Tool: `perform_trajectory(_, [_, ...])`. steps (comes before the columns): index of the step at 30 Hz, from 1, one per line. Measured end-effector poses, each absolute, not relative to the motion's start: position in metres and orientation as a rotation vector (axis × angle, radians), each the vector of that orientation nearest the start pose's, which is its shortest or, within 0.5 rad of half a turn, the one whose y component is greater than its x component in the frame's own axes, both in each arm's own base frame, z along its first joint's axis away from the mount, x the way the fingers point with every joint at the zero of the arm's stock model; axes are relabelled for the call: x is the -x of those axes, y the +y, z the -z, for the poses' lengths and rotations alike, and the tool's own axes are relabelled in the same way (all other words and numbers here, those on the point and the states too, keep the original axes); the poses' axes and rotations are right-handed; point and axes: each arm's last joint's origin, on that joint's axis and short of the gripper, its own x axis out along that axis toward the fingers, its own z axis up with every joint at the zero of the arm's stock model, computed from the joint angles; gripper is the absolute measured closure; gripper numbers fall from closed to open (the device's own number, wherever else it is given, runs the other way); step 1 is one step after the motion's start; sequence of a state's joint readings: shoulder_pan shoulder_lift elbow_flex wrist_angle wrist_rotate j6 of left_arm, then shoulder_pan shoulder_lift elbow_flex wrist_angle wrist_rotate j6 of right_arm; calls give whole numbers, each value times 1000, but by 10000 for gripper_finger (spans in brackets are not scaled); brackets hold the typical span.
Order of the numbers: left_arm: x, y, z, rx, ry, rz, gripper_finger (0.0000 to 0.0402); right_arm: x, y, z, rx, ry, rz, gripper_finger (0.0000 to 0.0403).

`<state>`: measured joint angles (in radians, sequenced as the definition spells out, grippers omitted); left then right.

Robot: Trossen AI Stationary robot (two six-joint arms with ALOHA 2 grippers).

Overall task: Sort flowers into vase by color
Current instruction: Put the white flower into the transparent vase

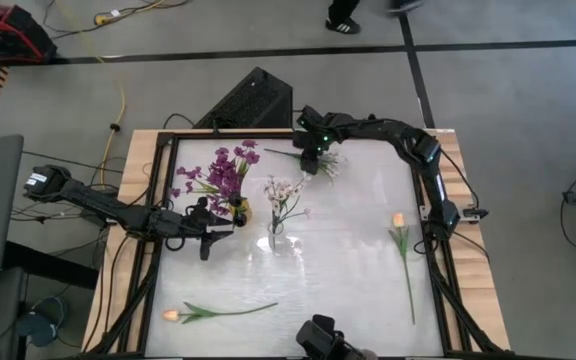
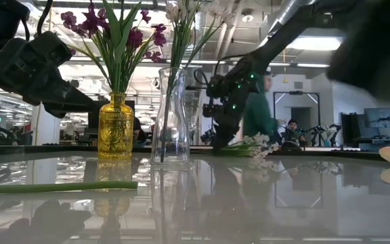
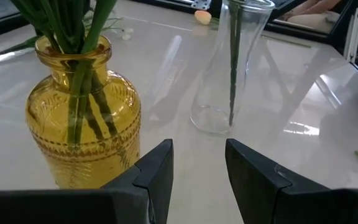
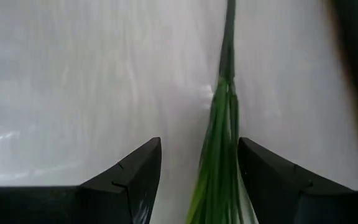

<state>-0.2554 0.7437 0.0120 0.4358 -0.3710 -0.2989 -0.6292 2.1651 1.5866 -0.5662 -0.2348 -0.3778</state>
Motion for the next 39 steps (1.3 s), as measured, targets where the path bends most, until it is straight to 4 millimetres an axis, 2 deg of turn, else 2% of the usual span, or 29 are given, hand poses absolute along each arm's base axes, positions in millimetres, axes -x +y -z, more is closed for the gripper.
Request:
perform_trajectory(4, [-137, -25, -135, 202, 269, -156, 268, -363, -257, -139, -142, 1140, 141, 169])
perform_trajectory(6, [-137, -25, -135, 201, 269, -156, 268, -363, -255, -139, -117, 1173, 166, 188])
perform_trajectory(9, [-136, -25, -134, 200, 274, -157, 268, -363, -252, -142, -62, 1207, 193, 247])
perform_trajectory(13, [-136, -25, -134, 200, 274, -158, 268, -361, -247, -154, -16, 1233, 223, 352])
perform_trajectory(14, [-136, -25, -134, 201, 274, -158, 268, -358, -246, -159, -15, 1240, 226, 371])
perform_trajectory(15, [-136, -25, -134, 201, 274, -158, 268, -356, -246, -165, -19, 1239, 231, 373])
perform_trajectory(21, [-136, -25, -134, 202, 273, -158, 268, -334, -241, -210, -84, 1228, 296, 365])
perform_trajectory(25, [-137, -25, -134, 205, 276, -141, 268, -320, -231, -255, -67, 1127, 348, 371])
perform_trajectory(28, [-137, -26, -134, 208, 280, -121, 268, -311, -216, -292, -11, 1042, 384, 371])
perform_trajectory(33, [-137, -27, -134, 213, 284, -96, 268, -294, -177, -358, 158, 842, 433, 371])
perform_trajectory(39, [-137, -27, -134, 210, 289, -72, 268, -276, -108, -424, 447, 603, 524, 371])
